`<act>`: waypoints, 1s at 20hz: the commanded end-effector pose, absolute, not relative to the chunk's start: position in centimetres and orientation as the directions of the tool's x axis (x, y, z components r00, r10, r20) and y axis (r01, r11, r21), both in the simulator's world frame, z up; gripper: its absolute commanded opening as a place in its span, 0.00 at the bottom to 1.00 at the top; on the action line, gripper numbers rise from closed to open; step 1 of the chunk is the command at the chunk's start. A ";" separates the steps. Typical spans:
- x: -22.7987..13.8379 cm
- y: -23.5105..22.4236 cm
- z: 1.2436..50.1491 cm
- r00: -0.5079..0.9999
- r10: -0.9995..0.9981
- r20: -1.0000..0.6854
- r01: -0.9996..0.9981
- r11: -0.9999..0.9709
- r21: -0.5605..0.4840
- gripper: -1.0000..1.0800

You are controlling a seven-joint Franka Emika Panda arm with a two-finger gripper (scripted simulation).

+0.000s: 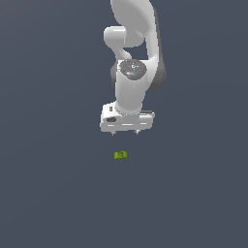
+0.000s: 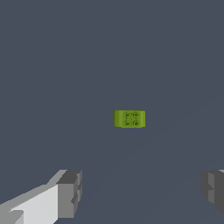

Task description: Pick up the object and move it to a goal position.

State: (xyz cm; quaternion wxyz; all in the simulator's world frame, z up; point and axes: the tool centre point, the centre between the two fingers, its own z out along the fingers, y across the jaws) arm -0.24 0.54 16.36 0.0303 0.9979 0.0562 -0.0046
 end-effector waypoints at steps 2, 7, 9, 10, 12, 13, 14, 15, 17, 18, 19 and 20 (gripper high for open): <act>-0.2 0.4 16.3 0.995 0.102 -0.012 0.103 -0.993 0.059 0.96; -0.1 0.4 16.0 0.998 0.058 -0.011 0.059 -0.997 0.056 0.96; -0.1 0.4 15.8 1.000 0.030 -0.010 0.030 -0.998 0.054 0.96; 0.0 0.4 15.7 1.000 0.013 -0.009 0.014 -0.999 0.052 0.96; 0.1 0.4 15.4 1.000 -0.024 -0.008 -0.024 -0.998 0.050 0.96; 0.1 0.4 15.3 0.999 -0.045 -0.007 -0.045 -0.998 0.048 0.96; 0.2 0.3 15.2 0.998 -0.067 -0.007 -0.067 -0.997 0.046 0.96; 0.2 0.3 15.0 0.996 -0.091 -0.006 -0.091 -0.995 0.045 0.96; 0.4 0.3 14.6 0.990 -0.143 -0.005 -0.143 -0.989 0.041 0.96; 0.4 0.3 14.5 0.985 -0.172 -0.005 -0.171 -0.984 0.039 0.96; 0.5 0.2 14.3 0.980 -0.201 -0.005 -0.201 -0.979 0.037 0.96; 0.6 0.2 14.1 0.973 -0.231 -0.004 -0.231 -0.972 0.035 0.96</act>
